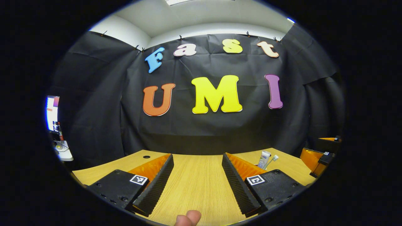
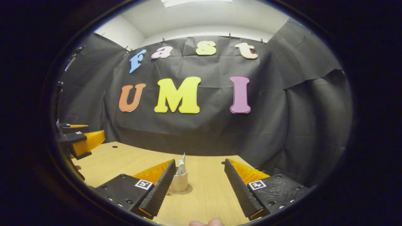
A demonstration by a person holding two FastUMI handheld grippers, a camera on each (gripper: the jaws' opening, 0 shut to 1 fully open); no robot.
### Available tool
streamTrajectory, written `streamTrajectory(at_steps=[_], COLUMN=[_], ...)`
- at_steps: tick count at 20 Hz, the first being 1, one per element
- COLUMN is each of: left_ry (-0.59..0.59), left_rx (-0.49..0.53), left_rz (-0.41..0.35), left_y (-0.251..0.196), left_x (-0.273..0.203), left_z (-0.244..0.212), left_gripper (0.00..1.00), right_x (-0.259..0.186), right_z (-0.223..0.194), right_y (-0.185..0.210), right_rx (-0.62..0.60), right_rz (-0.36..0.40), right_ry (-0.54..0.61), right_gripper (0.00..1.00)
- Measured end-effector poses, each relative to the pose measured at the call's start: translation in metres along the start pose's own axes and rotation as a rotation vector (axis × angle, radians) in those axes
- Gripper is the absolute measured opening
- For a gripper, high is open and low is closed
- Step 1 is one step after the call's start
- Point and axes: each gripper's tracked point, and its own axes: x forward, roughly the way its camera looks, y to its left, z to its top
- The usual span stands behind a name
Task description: Put the toothbrush and toothpaste on the desktop into the cup, then pick up the cup and place it on the coaster on the desktop.
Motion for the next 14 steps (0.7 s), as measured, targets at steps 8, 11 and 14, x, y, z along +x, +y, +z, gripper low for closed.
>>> streamTrajectory(at_steps=[8,11,14], left_ry=[-0.019,-0.019,-0.033], left_rx=[-0.002,-0.005,-0.003], left_rz=[0.004,-0.002,-0.002], left_y=[-0.001,-0.003,-0.002], left_x=[-0.005,-0.007,-0.010], left_z=[-0.002,-0.004,0.000], left_gripper=[0.98,0.98,0.98], right_x=[-0.005,-0.006,-0.008], right_z=[0.003,0.004,0.005], right_y=[0.007,0.007,0.008], right_rx=[0.003,-0.006,0.003], right_rz=[-0.007,-0.007,-0.007], right_ry=[-0.003,-0.006,-0.006], right_gripper=[0.94,0.94,0.94])
